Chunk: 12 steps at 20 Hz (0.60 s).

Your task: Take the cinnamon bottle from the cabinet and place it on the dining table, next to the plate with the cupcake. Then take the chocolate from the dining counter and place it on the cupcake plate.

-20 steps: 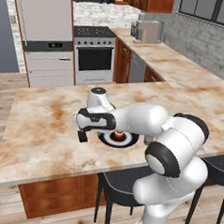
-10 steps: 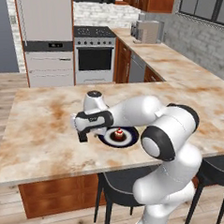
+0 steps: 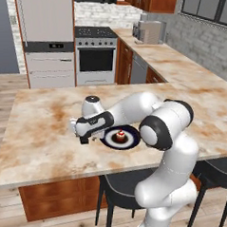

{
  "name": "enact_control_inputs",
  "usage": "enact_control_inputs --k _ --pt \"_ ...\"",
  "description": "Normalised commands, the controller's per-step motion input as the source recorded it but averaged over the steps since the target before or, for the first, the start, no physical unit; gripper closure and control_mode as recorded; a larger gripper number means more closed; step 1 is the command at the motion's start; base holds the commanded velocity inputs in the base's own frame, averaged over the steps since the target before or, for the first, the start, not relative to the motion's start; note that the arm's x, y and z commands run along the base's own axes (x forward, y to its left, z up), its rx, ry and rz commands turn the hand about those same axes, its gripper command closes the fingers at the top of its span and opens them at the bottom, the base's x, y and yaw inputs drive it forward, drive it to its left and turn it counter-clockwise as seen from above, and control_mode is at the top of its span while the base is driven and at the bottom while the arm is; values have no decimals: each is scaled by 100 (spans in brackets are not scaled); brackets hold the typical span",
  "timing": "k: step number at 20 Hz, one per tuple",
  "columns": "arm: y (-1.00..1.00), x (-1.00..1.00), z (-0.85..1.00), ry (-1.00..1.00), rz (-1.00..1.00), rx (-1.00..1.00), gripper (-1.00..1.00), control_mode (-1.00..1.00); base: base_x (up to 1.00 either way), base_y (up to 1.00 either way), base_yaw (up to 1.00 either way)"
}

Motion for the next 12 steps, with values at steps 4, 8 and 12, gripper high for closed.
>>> enact_control_inputs --k 4,8,12 --pt "17 19 -18 0 2 -2 -100 -100 0 0 0" --pt "0 8 -18 0 1 0 -100 -100 0 0 0" --pt "0 0 -12 0 3 0 -100 -100 0 0 0"
